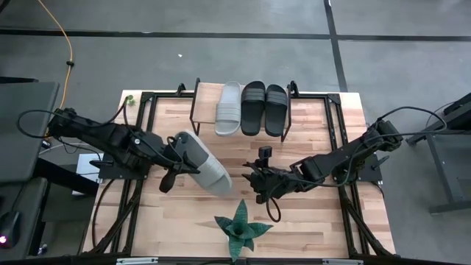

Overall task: Pick and place slides into the shelf
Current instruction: Put the gray slipper on the shelf

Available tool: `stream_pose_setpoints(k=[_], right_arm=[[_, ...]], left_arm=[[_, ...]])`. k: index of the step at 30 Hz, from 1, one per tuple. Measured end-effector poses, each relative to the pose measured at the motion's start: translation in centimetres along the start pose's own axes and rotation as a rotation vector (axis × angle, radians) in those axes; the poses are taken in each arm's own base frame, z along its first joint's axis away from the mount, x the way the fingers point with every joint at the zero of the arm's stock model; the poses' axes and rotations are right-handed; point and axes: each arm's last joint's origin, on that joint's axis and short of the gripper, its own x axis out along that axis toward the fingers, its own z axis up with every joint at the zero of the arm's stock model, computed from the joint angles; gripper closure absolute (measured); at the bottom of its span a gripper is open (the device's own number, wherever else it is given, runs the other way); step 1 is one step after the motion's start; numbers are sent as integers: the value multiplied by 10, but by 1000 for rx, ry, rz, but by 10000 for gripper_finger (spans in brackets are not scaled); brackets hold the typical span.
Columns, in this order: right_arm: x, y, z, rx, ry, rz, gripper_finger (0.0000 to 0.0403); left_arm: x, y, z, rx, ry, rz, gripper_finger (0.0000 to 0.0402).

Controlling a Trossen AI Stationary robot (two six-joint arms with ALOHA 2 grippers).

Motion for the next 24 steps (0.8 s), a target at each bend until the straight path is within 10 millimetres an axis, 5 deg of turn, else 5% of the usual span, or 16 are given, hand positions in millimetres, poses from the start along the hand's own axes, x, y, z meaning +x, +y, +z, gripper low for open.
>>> stream_pose_setpoints(k=[24], right_arm=[[-43,32,17,-398,-39,-339,256]], left_arm=[[-32,-7,38,-78,-123,40,401]])
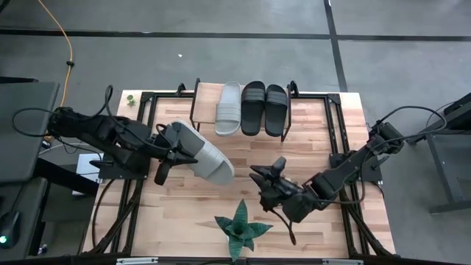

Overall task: Pick and place slides into the shelf
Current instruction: Put the gray slipper on the shelf

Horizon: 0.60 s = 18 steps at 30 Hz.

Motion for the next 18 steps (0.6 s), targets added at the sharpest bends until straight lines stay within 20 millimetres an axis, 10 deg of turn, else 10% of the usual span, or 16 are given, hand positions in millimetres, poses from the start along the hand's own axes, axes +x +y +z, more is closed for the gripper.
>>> stream_pose_setpoints(k=[18], right_arm=[[-8,-11,16,-261,14,-147,256]], left_arm=[[-15,-7,24,-89,-18,-3,401]])
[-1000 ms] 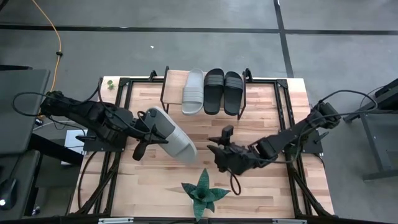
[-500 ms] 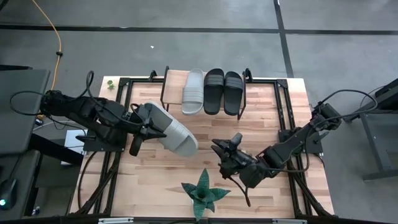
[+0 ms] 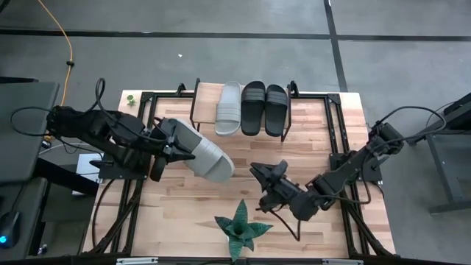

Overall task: Pick and place slides into the shelf
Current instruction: Put the gray slipper on the shelf

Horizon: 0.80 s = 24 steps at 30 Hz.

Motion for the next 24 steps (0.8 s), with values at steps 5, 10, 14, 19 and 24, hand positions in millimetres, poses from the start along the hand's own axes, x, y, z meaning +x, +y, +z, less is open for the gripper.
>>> stream_pose_setpoints(k=[5,10,14,19,24], right_arm=[[-8,-5,8,-7,-30,-17,256],[-4,-8,19,-43,-18,-11,256],[3,-6,29,-111,-3,4,256],[5,-12,42,-148,8,11,256],[2,-20,47,-174,-6,23,256]], left_arm=[[-3,-3,7,-1,11,6,401],[2,-4,15,-9,20,21,402],[11,3,22,-52,47,19,402],[22,19,24,-90,97,41,402],[23,29,28,-114,95,51,401]])
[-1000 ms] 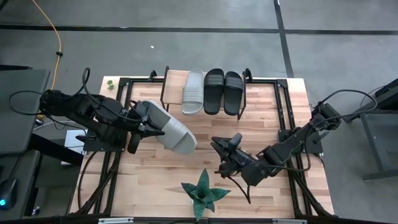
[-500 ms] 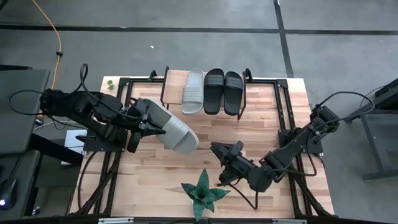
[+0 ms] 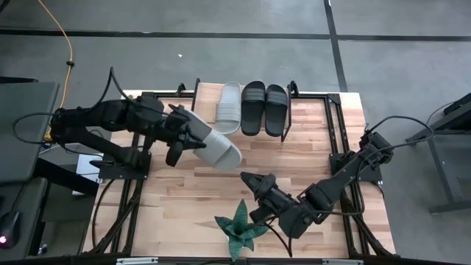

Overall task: Pick and place slides into the shelf
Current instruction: Put the gray slipper on the shelf

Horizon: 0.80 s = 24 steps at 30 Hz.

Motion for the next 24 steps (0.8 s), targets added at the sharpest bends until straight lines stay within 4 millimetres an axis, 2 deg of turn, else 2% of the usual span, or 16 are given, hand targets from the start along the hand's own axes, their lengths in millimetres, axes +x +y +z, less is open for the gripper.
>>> stream_pose_setpoints(k=[10,19,24], right_arm=[[0,6,-3,-98,0,33,251],[0,6,-3,-106,-4,35,186],[0,6,-3,-115,-4,35,172]], left_arm=[[0,3,3,-34,18,-58,401],[2,0,8,-46,-10,-123,401],[2,-2,8,-52,-8,-151,401]])
